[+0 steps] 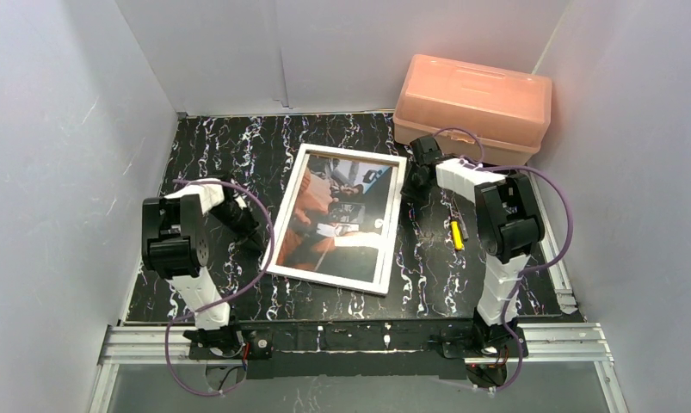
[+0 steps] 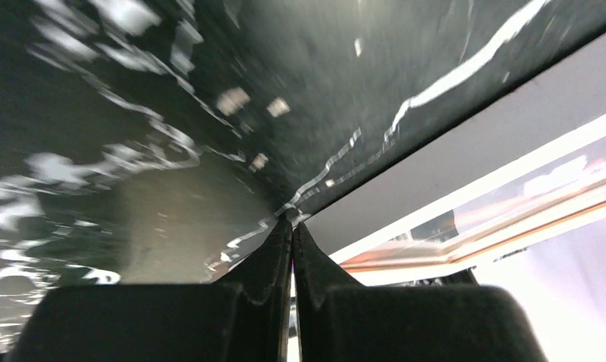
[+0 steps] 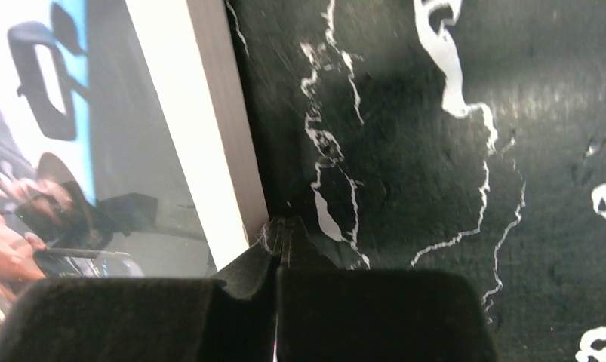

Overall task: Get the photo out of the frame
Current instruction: Adjust the photo frame at the center of the board.

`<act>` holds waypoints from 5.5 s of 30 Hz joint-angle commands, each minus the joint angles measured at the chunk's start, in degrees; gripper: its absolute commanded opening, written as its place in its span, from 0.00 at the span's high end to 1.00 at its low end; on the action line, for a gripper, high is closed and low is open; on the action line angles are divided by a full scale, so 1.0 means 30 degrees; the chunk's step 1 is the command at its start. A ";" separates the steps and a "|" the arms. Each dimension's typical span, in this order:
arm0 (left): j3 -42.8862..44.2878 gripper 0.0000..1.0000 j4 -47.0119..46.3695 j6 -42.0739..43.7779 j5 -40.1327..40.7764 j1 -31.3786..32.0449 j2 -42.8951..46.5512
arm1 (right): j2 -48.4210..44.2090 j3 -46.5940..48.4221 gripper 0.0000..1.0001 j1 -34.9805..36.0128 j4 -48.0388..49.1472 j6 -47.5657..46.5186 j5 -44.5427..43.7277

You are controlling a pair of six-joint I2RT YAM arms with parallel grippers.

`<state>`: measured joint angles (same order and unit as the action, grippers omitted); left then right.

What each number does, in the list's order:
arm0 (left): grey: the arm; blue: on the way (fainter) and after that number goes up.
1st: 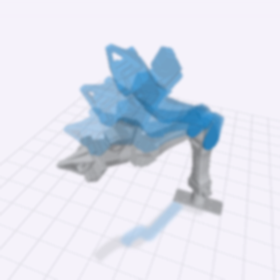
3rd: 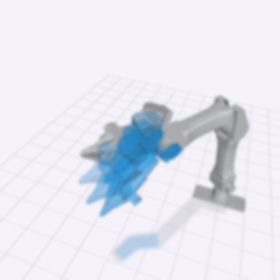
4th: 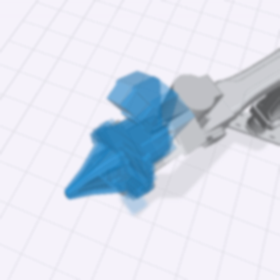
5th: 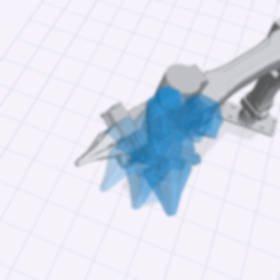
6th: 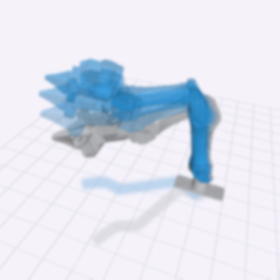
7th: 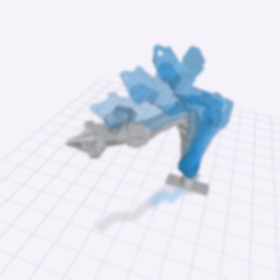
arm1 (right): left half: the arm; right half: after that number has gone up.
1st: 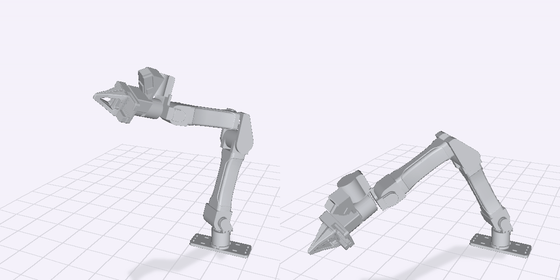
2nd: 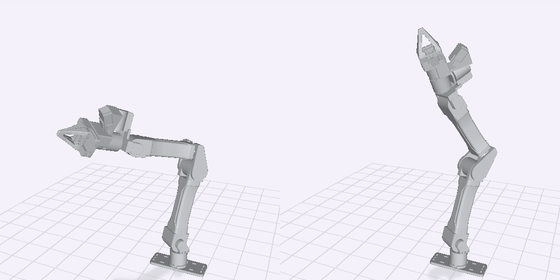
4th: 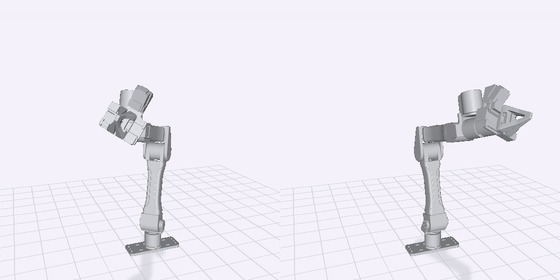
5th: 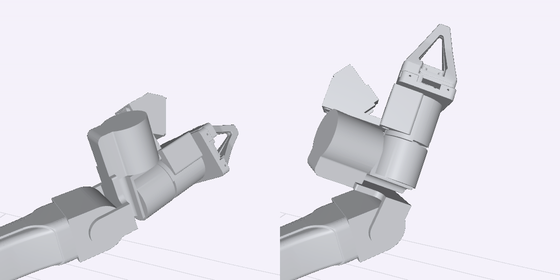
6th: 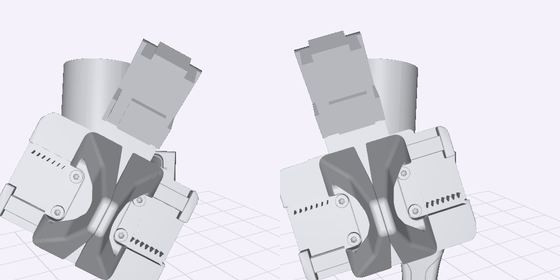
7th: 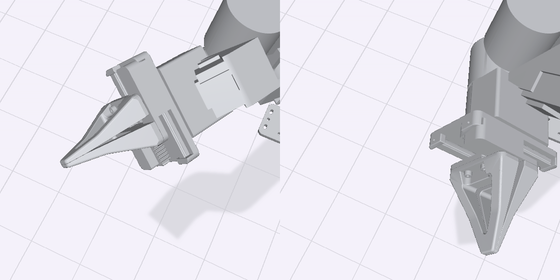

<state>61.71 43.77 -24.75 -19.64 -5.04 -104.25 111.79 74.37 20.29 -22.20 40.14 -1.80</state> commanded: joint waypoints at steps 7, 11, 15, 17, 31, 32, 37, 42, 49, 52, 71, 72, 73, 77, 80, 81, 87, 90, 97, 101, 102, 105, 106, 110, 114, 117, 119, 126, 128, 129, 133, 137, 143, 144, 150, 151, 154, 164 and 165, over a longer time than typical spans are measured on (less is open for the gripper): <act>-0.3166 1.00 -0.1231 -0.3166 -0.1343 0.3899 0.2379 | 0.2543 0.2991 0.99 0.0075 -0.1106 -0.1689 -0.0456; -0.2501 1.00 -0.0148 -0.2763 0.0552 0.3923 0.3033 | 0.2194 0.3328 0.99 0.0080 -0.1920 -0.2280 -0.1640; -0.0943 1.00 0.0920 -0.2271 0.2151 0.3923 0.3734 | 0.1211 0.3221 0.99 -0.0055 -0.2544 -0.3238 -0.2373; -0.0373 1.00 0.1197 -0.2091 0.2807 0.3924 0.4258 | 0.0643 0.3204 0.99 -0.0146 -0.2967 -0.3793 -0.2605; -0.2486 0.92 -0.0522 -0.0941 0.4600 0.3935 1.2102 | -0.5303 -0.0601 0.63 -0.0654 -0.2926 -0.4840 -0.1722; -0.2571 0.90 -0.0515 -0.0837 0.4721 0.3935 1.2685 | -0.5553 -0.0628 0.57 -0.0713 -0.3051 -0.4959 -0.1868; -0.3139 0.30 -0.0746 -0.1443 0.5234 0.3943 1.5216 | -0.6492 -0.0131 0.14 -0.0790 -0.4479 -0.4960 -0.2857; -0.5854 0.01 -0.2808 -0.5650 0.4830 0.3843 1.6516 | -0.7033 -0.1158 0.01 -0.0869 -0.4154 -0.4154 -0.3317; -0.5498 0.07 -0.4249 -0.2986 0.1547 0.3791 1.3736 | -0.6794 -0.2894 0.05 -0.1123 -0.1911 -0.4640 0.1779; -0.5306 0.09 -0.5257 -0.2954 0.1487 0.4385 1.2488 | -0.7057 -0.3658 0.13 -0.1103 -0.0687 -0.5093 0.3347; -0.0158 0.47 -0.4659 -0.0273 0.2359 0.5883 0.3050 | -0.4940 -0.3847 0.33 0.1059 -0.0994 -0.5949 0.2168; 0.0090 0.48 -0.4523 -0.0135 0.2467 0.5896 0.2735 | -0.4921 -0.3817 0.33 0.1105 -0.1044 -0.5951 0.2115; 0.0271 0.48 -0.4487 -0.0015 0.2546 0.5898 0.2446 | -0.4897 -0.3793 0.33 0.1140 -0.1047 -0.5940 0.2076; 0.1199 0.54 -0.4168 0.0553 0.2696 0.5898 0.1323 | -0.4661 -0.3740 0.34 0.1266 -0.1284 -0.6012 0.1896; 0.1776 0.60 -0.4002 0.0973 0.2654 0.5969 0.0566 | -0.4620 -0.3958 0.36 0.1312 -0.1461 -0.5951 0.1721; 0.1957 0.62 -0.4012 0.1156 0.2509 0.5999 0.0373 | -0.4673 -0.4065 0.36 0.1302 -0.1476 -0.5933 0.1730; 0.2954 0.70 -0.3893 0.2237 0.2495 0.6383 -0.0672 | -0.5415 -0.4831 0.39 0.1307 -0.1448 -0.5825 0.1846; 0.3365 0.74 -0.3896 0.2683 0.2407 0.6507 -0.1196 | -0.5653 -0.5080 0.42 0.1292 -0.1408 -0.5781 0.1970; 0.4690 0.76 -0.3680 0.3710 0.2287 0.6853 -0.2154 | -0.5963 -0.5517 0.50 0.1437 -0.1507 -0.5545 0.2267; 0.5193 0.75 -0.3427 0.3746 0.2097 0.6971 -0.2448 | -0.6172 -0.5707 0.51 0.1589 -0.1532 -0.5470 0.2284; 0.5300 0.75 -0.3273 0.3671 0.2031 0.6970 -0.2479 | -0.6207 -0.5742 0.51 0.1626 -0.1562 -0.5448 0.2273; 0.5895 0.67 -0.2392 0.3541 0.1319 0.6956 -0.2636 | -0.6266 -0.5733 0.48 0.1647 -0.1615 -0.5411 0.2025; 0.6138 0.64 -0.1678 0.3432 0.1352 0.6979 -0.2685 | -0.6266 -0.5704 0.46 0.1655 -0.1649 -0.5411 0.1837; 0.5932 0.50 -0.0963 0.2868 0.2120 0.6967 -0.1807 | -0.5959 -0.5395 0.39 0.1669 -0.1766 -0.5383 0.1181; 0.5240 0.40 -0.0592 0.2241 0.3239 0.6965 -0.0367 | -0.5508 -0.4807 0.40 0.1652 -0.1866 -0.5487 0.0688; 0.4354 0.39 -0.0528 0.1580 0.3541 0.6968 0.1026 | -0.5269 -0.4272 0.44 0.1670 -0.1903 -0.5636 0.0661; 0.3586 0.39 -0.0527 0.1148 0.3595 0.6964 0.1988 | -0.5116 -0.4062 0.46 0.1659 -0.1930 -0.5674 0.0685; 0.0982 0.42 -0.0673 0.0474 0.3448 0.6982 0.4931 | -0.4699 -0.4189 0.57 0.1753 -0.1703 -0.5667 0.0975; 0.0575 0.43 -0.0721 0.0401 0.3401 0.6980 0.5574 | -0.4618 -0.4063 0.62 0.1860 -0.1772 -0.5717 0.1004; 0.0436 0.43 -0.0727 0.0359 0.3377 0.6967 0.5760 | -0.4584 -0.4013 0.64 0.1887 -0.1830 -0.5732 0.0977; 0.0330 0.44 -0.0710 0.0275 0.3356 0.6980 0.6085 | -0.4709 -0.3744 0.69 0.2037 -0.2061 -0.5763 0.0775; 0.0495 0.44 -0.0628 0.0296 0.3383 0.6981 0.5970 | -0.5005 -0.3635 0.71 0.2145 -0.2336 -0.5764 0.0672; 0.0846 0.45 -0.0367 0.0439 0.3516 0.6980 0.5614 | -0.5530 -0.3592 0.74 0.2163 -0.2562 -0.5658 -0.0030; 0.0907 0.45 -0.0353 0.0478 0.3549 0.6982 0.5600 | -0.5585 -0.3606 0.75 0.2188 -0.2555 -0.5622 -0.0001; 0.1000 0.46 -0.0205 0.0641 0.3620 0.6982 0.5447 | -0.5581 -0.3507 0.75 0.2290 -0.2615 -0.5402 0.0259; 0.0974 0.46 -0.0154 0.0664 0.3617 0.6960 0.5451 | -0.5573 -0.3383 0.76 0.2321 -0.2734 -0.5344 0.0302; 0.0962 0.46 -0.0109 0.0747 0.3676 0.6967 0.5543 | -0.5678 -0.3035 0.76 0.2394 -0.2996 -0.5244 0.0231; 0.0814 0.47 -0.0029 0.0889 0.3865 0.6982 0.5702 | -0.6030 -0.2846 0.79 0.2526 -0.3178 -0.5014 -0.0183; 0.0815 0.47 -0.0014 0.0882 0.3853 0.6967 0.5714 | -0.6046 -0.2846 0.79 0.2556 -0.3156 -0.5002 -0.0127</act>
<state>63.07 42.09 -22.96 -9.04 15.62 -88.31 97.01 63.24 27.42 -31.64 24.10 -2.42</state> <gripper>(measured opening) 0.534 0.339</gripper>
